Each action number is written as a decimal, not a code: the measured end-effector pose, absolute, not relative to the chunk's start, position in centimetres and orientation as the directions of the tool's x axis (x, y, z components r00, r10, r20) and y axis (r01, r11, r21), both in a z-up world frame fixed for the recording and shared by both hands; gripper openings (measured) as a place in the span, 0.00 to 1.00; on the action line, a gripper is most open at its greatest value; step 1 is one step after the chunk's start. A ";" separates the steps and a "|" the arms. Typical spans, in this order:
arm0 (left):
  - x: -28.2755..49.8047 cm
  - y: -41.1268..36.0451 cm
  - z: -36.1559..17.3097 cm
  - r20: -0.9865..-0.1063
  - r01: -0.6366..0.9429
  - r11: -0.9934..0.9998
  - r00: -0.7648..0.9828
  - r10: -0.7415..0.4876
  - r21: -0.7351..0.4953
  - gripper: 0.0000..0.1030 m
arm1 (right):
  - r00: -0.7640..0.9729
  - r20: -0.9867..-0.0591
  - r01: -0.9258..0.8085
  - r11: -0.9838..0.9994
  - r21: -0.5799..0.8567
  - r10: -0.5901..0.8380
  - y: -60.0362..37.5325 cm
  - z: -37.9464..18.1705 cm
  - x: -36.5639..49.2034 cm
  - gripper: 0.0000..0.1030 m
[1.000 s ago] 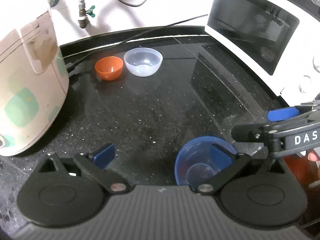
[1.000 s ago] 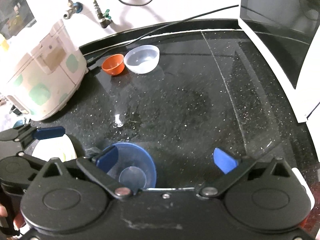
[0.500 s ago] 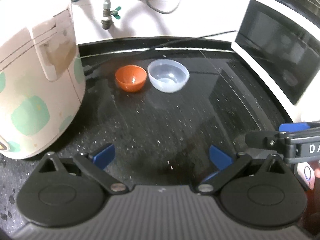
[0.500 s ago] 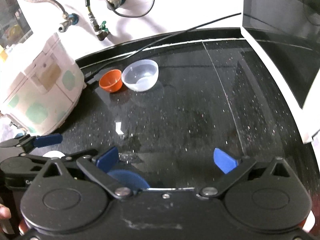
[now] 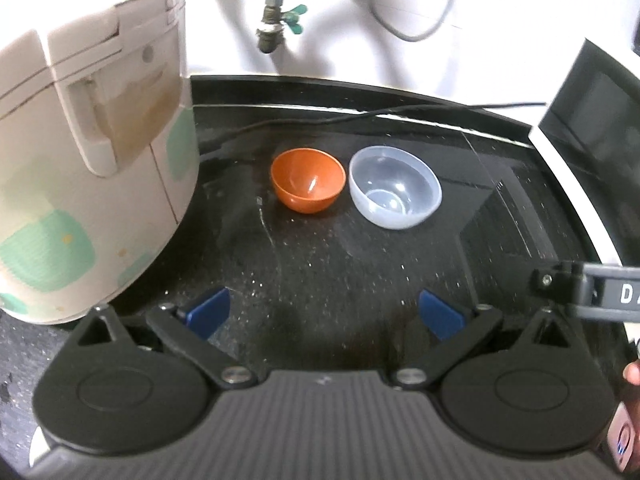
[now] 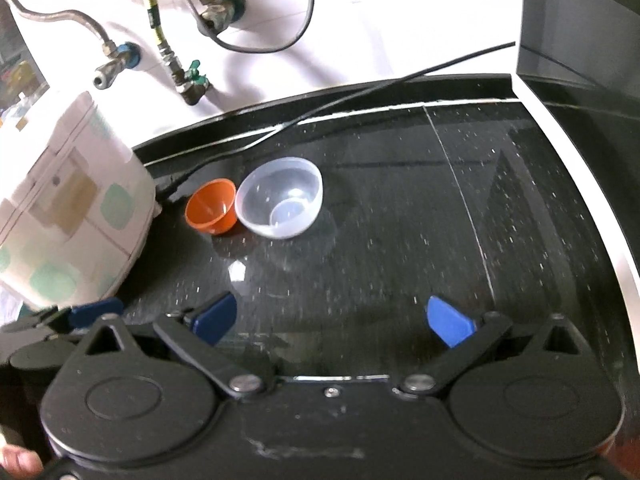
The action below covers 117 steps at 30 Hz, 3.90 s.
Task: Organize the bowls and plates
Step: 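Move the right gripper to the rim of the clear plastic bowl, then close the right gripper on the clear bowl's rim, then carry the clear bowl with the right gripper and lower it into the blue bowl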
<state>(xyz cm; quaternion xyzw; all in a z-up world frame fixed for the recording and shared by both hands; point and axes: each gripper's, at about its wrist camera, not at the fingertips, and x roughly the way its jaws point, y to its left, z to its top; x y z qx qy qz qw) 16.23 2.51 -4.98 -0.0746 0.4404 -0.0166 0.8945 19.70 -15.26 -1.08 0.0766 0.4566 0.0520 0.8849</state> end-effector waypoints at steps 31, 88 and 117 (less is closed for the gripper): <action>22.0 1.1 -7.1 -0.789 -0.144 0.972 0.612 -0.059 -0.185 0.99 | 0.479 -0.824 -0.038 0.945 0.326 0.303 -15.1 -7.8 33.6 0.07; 15.3 -0.5 -3.4 -0.805 0.123 0.977 0.553 -0.214 -0.175 0.16 | 0.577 -0.777 -0.010 0.953 0.304 0.253 -14.4 -1.3 19.3 0.09; 4.2 -1.3 -3.2 -0.844 0.386 0.915 0.449 -0.295 -0.115 0.19 | 0.528 -0.827 0.105 0.952 0.289 0.193 -13.3 -1.5 2.5 0.09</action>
